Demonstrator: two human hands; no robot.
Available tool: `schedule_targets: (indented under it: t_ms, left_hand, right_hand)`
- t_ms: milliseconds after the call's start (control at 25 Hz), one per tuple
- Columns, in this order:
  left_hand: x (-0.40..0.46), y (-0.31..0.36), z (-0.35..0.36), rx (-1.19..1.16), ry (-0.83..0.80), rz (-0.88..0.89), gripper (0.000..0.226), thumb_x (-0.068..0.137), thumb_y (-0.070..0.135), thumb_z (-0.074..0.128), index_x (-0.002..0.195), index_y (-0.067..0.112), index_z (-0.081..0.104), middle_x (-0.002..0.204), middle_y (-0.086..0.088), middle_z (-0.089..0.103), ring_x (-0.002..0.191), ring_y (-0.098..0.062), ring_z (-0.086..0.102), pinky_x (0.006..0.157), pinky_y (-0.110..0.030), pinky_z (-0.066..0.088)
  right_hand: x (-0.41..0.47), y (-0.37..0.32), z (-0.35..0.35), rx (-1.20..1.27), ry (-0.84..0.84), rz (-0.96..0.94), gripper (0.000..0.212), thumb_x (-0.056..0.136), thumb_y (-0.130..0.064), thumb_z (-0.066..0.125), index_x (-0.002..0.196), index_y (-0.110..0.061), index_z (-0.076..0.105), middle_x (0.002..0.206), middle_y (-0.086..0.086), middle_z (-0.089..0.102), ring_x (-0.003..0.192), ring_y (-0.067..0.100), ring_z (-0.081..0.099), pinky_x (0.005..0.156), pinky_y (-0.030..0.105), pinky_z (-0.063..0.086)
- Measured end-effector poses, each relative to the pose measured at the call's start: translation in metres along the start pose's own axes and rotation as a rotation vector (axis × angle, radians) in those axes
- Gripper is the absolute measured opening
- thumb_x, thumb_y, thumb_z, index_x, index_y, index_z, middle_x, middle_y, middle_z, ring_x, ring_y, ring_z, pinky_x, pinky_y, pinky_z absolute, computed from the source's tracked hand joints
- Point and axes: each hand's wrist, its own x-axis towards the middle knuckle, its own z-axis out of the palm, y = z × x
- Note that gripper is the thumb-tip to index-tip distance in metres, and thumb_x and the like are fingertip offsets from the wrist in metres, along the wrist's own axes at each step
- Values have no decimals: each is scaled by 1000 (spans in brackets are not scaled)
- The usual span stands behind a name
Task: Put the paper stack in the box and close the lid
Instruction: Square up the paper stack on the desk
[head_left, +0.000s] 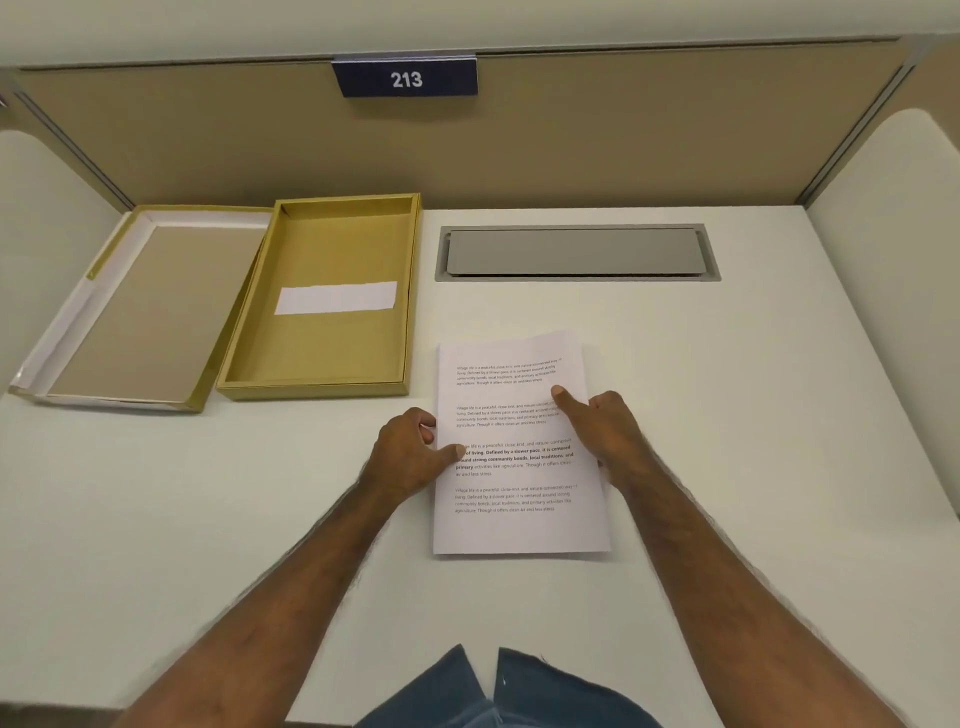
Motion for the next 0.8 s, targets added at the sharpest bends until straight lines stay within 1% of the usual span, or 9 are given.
schedule_targets:
  t_ms: [80, 160, 200, 280, 360, 480, 600, 680, 800]
  left_hand:
    - [2, -2, 0, 4, -7, -2, 62, 74, 42, 89, 121, 11, 64, 105, -2, 67, 95, -21, 63, 83, -31, 50]
    - [3, -3, 1, 10, -7, 2, 63, 74, 43, 89, 121, 11, 64, 104, -1, 67, 94, -20, 63, 84, -32, 52]
    - [4, -4, 1, 14, -4, 6, 63, 73, 44, 89, 121, 12, 64, 105, -1, 67, 94, -20, 63, 84, -33, 52]
    - [5, -5, 2, 16, 0, 10, 63, 73, 44, 89, 122, 12, 64, 106, -1, 67, 94, -20, 63, 82, -31, 50]
    - [6, -5, 2, 15, -1, 15, 64, 73, 44, 89, 122, 11, 64, 107, -2, 68, 94, -20, 63, 82, -31, 51]
    - [8, -6, 3, 17, 1, 19, 65, 73, 44, 90, 123, 11, 63, 109, -4, 69, 97, -22, 64, 86, -35, 54]
    - [8, -6, 4, 18, 0, 26, 66, 73, 43, 90, 123, 10, 63, 110, -5, 69, 96, -21, 63, 87, -35, 53]
    - [9, -8, 3, 12, -5, 22, 66, 73, 43, 90, 123, 10, 63, 110, -5, 69, 95, -21, 62, 86, -35, 53]
    - [10, -8, 3, 3, -11, 16, 66, 72, 44, 90, 123, 11, 63, 108, -5, 69, 96, -21, 63, 85, -34, 52]
  right_hand:
    - [-2, 0, -1, -90, 60, -25, 61, 86, -72, 72, 105, -18, 51, 113, 6, 63, 96, 28, 65, 72, 38, 52]
    - [-6, 4, 4, -226, 131, -44, 66, 85, -75, 68, 111, -14, 61, 125, 11, 70, 115, 36, 69, 93, 44, 56]
    - [-9, 4, 5, -243, 147, -44, 69, 87, -73, 69, 116, -11, 65, 125, 11, 71, 118, 36, 68, 96, 43, 55]
    - [-9, 3, 3, -185, 123, -23, 61, 86, -71, 73, 101, -12, 69, 105, 6, 74, 105, 35, 70, 81, 39, 56]
    - [-2, -2, -5, 28, 30, 56, 54, 83, -64, 82, 91, -12, 71, 93, 9, 79, 90, 35, 77, 70, 37, 59]
    - [-1, -12, -18, 196, -153, 166, 58, 88, -50, 86, 117, -2, 75, 102, 16, 85, 78, 28, 81, 62, 33, 65]
    - [1, -15, -17, 146, -183, 169, 59, 89, -51, 85, 123, -4, 76, 108, 13, 85, 85, 29, 80, 75, 39, 67]
    - [0, -18, -14, 142, -191, 174, 57, 89, -53, 84, 123, -7, 77, 108, 11, 85, 87, 28, 80, 77, 39, 65]
    - [-2, -18, -9, 185, -227, 171, 54, 92, -49, 83, 130, -11, 74, 115, 9, 84, 88, 23, 80, 61, 30, 62]
